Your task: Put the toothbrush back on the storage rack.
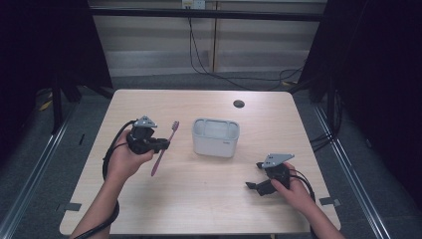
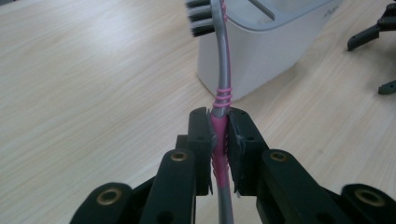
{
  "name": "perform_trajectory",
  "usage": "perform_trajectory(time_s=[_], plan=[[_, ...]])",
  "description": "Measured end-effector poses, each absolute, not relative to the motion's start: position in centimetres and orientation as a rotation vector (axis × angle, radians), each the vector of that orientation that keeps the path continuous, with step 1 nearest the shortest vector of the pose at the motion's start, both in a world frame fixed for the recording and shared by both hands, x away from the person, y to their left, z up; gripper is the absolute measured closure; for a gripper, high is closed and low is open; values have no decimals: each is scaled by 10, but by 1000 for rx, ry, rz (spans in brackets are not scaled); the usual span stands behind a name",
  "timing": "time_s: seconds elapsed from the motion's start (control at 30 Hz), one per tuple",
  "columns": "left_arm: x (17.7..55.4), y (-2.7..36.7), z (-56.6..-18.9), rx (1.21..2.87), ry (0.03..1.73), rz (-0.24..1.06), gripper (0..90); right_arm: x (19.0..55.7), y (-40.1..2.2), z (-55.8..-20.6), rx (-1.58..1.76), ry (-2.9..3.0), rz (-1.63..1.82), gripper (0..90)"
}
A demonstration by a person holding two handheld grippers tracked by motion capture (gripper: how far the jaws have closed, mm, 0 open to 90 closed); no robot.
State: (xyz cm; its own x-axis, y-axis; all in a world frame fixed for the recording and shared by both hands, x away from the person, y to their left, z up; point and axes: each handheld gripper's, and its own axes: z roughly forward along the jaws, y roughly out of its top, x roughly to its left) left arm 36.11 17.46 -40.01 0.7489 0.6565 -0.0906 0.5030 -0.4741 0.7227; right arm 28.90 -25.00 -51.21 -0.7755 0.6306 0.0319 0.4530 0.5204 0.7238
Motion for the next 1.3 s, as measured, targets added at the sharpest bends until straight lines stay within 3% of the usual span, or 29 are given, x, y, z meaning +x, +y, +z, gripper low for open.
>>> perform_trajectory(time_s=[1.3], plan=[[368, 157, -382, 1954, 878, 430, 805, 289, -250, -512, 917, 2527, 1100, 123]])
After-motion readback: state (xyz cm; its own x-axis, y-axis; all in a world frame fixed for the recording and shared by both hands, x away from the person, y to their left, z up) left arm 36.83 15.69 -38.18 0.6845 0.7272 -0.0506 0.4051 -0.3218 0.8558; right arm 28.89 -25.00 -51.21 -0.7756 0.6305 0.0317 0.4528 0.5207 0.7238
